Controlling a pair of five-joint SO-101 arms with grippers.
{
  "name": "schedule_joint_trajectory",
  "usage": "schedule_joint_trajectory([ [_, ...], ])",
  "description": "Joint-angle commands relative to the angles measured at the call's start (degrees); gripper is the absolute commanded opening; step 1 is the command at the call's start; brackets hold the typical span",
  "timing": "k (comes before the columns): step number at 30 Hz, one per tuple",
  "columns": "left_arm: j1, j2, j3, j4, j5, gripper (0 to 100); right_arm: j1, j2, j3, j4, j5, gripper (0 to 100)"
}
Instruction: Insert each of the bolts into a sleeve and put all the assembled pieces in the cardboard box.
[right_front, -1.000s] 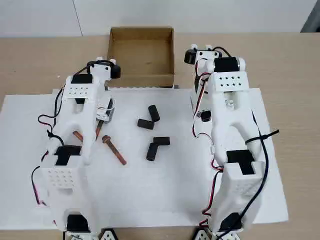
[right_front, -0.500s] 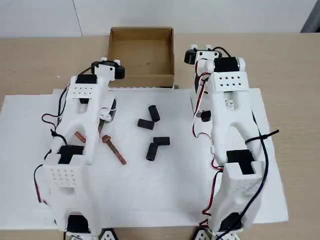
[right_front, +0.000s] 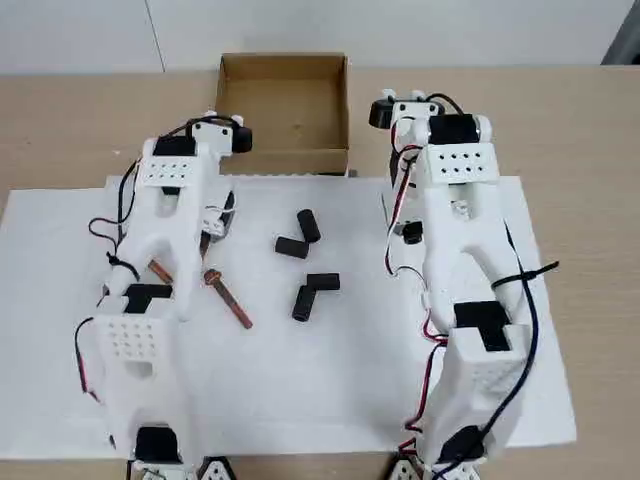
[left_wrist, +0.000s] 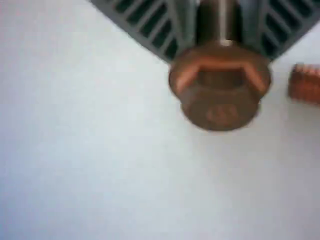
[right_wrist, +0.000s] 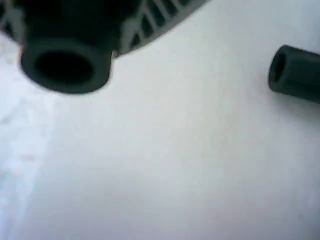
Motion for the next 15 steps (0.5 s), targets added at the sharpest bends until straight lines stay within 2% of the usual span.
schedule_joint_trajectory([
  [1,1.0,-1.2,-12.7,6.9,-0.4,0,-0.3,-7.4,-0.9,0.7,0.5,0.4],
  [3,1.8,-1.2,-17.8,10.2,-0.3,0,-1.0,-9.1,-0.9,0.9,0.5,0.4],
  [7,4.1,-2.9,-20.6,10.2,-0.1,0,-2.5,-12.5,0.8,1.0,0.6,0.4],
  [15,7.5,-21.0,-7.0,10.1,-0.1,0,-3.0,-22.2,12.1,1.0,1.0,0.4],
])
